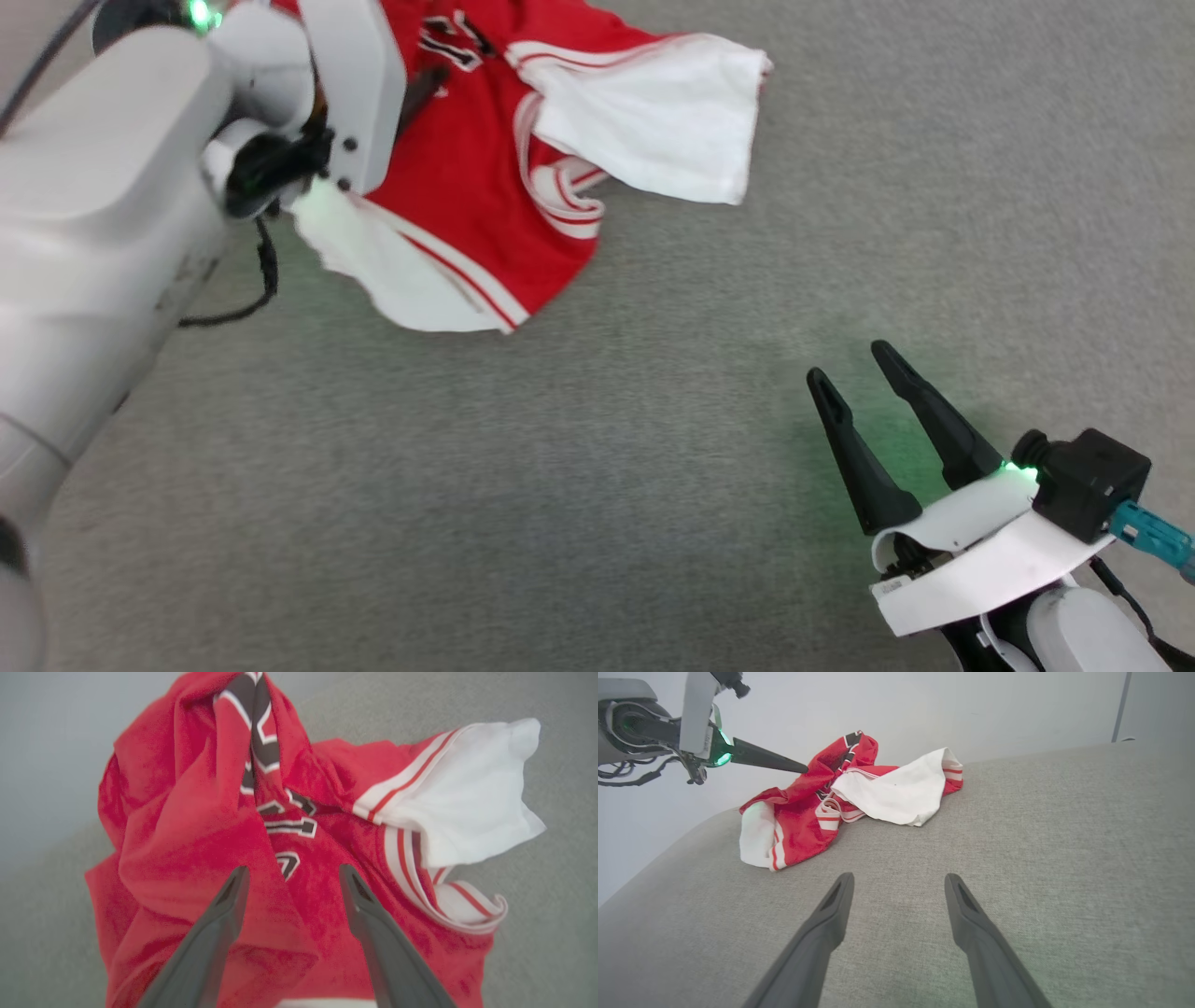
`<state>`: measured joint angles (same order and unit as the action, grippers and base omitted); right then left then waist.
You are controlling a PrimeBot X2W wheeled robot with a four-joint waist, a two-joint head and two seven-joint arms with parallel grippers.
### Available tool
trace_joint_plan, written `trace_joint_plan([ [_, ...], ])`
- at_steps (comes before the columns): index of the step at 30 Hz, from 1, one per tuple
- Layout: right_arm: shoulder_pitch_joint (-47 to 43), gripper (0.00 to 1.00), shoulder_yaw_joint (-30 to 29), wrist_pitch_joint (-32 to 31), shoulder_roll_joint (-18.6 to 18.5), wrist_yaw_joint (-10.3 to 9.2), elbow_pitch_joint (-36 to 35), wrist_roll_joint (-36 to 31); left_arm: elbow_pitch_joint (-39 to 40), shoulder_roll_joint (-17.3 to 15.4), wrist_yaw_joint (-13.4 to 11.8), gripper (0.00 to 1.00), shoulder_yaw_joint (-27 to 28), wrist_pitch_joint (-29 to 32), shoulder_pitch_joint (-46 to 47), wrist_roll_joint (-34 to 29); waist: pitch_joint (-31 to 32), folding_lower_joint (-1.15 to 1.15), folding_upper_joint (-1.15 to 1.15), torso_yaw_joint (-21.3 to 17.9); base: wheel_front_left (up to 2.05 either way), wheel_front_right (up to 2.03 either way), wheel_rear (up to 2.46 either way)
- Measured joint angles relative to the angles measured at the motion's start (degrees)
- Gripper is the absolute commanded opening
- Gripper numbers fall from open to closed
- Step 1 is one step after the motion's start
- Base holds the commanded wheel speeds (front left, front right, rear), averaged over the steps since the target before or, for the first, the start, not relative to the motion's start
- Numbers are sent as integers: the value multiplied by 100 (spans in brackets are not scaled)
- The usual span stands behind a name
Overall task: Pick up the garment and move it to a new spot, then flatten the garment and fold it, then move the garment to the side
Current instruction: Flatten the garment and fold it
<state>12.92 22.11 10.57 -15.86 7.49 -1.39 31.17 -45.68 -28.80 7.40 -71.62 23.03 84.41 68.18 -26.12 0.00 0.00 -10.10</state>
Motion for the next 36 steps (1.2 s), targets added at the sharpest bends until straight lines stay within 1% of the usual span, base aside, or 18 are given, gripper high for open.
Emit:
trace_joint_plan([
  [3,-113,100,-57,-86,-34,0,-69,-3,247,-268,-1,100,2,942,-199,543,174,0,0,195,0,0,0],
  [6,-196,100,-101,-193,-41,0,-156,-46,412,-459,-14,100,24,1635,-319,920,345,0,0,381,0,0,0],
  [9,-205,100,-126,-279,-32,0,-243,-65,623,-513,-223,100,191,2124,-480,1470,501,0,0,537,0,0,0],
  [11,-218,100,-131,-324,-24,0,-286,-96,806,-569,-300,100,255,2416,-628,1752,587,0,0,616,0,0,0],
  [13,-222,100,-129,-356,-18,0,-333,-100,938,-583,-456,100,354,2474,-786,1994,646,0,0,667,0,0,0],
  [16,-236,100,-153,-363,-4,0,-372,-103,1104,-555,-559,100,468,2320,-992,2162,645,0,0,668,0,0,0],
  [17,-236,100,-153,-363,-4,0,-372,-103,1104,-555,-559,100,468,2320,-992,2162,645,0,0,668,0,0,0],
  [18,-273,100,-166,-379,7,0,-382,-119,1179,-450,-635,100,505,2214,-1166,2237,607,0,0,644,0,0,0],
  [19,-273,100,-166,-379,7,0,-382,-119,1179,-450,-635,100,505,2214,-1166,2237,607,0,0,644,0,0,0],
  [21,-270,100,-168,-379,15,0,-409,-129,1188,-342,-689,100,519,2076,-1267,2256,544,0,0,611,0,0,0],
  [25,-233,100,-166,-387,18,0,-428,-145,1105,-149,-717,100,573,1923,-1383,2329,428,0,0,539,0,0,0],
  [27,-174,100,-174,-387,15,0,-434,-145,1020,-98,-715,55,531,1890,-1383,2270,388,0,0,496,0,0,0],
  [28,-171,100,-175,-387,13,0,-436,-146,956,-92,-708,36,497,1862,-1377,2186,373,0,0,476,0,0,0],
  [29,-172,100,-175,-387,11,0,-434,-146,915,-88,-672,0,499,1820,-1377,2161,361,0,0,458,0,0,0],
  [31,-171,100,-180,-386,11,0,-424,-148,799,-35,-619,0,569,1769,-1385,2253,354,0,0,430,0,0,0],
  [33,-178,100,-215,-378,11,0,-404,-148,739,2,-528,0,522,1726,-1410,2192,378,0,0,428,0,0,0],
  [36,-210,100,-271,-377,20,0,-387,-149,726,-104,-413,0,494,1744,-1441,2146,446,0,0,465,0,0,0],
])
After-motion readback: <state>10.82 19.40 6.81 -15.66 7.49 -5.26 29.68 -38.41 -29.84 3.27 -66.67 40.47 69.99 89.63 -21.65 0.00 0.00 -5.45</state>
